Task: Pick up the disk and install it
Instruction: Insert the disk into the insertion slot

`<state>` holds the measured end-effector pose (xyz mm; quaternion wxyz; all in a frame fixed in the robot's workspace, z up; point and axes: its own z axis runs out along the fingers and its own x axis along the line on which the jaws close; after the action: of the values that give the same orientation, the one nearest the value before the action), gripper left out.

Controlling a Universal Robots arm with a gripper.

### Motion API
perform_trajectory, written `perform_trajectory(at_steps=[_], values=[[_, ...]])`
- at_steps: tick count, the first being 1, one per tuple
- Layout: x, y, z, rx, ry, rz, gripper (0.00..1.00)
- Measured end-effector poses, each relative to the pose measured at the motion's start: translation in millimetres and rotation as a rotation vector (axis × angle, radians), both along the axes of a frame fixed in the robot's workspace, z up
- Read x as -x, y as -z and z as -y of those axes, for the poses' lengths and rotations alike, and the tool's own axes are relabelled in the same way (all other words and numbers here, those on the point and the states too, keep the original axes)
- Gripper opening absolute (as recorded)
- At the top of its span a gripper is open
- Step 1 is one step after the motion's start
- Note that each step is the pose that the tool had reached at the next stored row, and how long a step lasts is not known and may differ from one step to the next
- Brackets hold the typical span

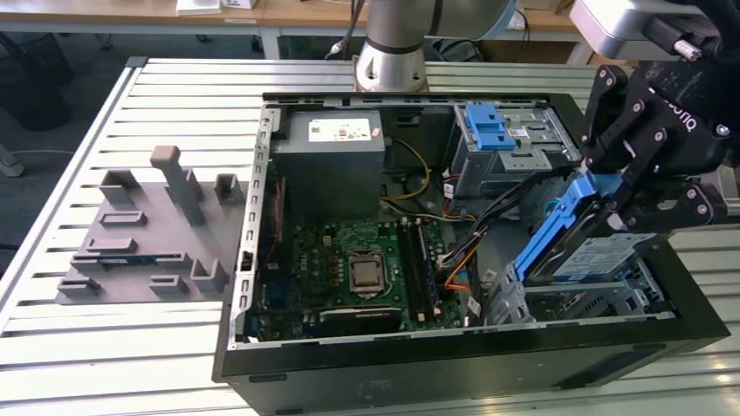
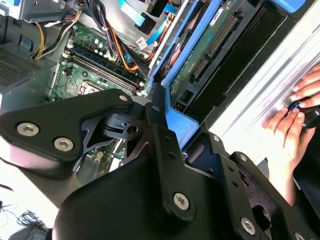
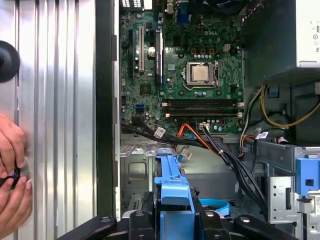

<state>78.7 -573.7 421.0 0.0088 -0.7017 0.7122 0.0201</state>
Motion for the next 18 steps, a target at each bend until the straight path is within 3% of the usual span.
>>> perform_trajectory(at_steps=[18], values=[[-0.3,8.9,0.0,0.0000,0.000,0.0000,0.36]])
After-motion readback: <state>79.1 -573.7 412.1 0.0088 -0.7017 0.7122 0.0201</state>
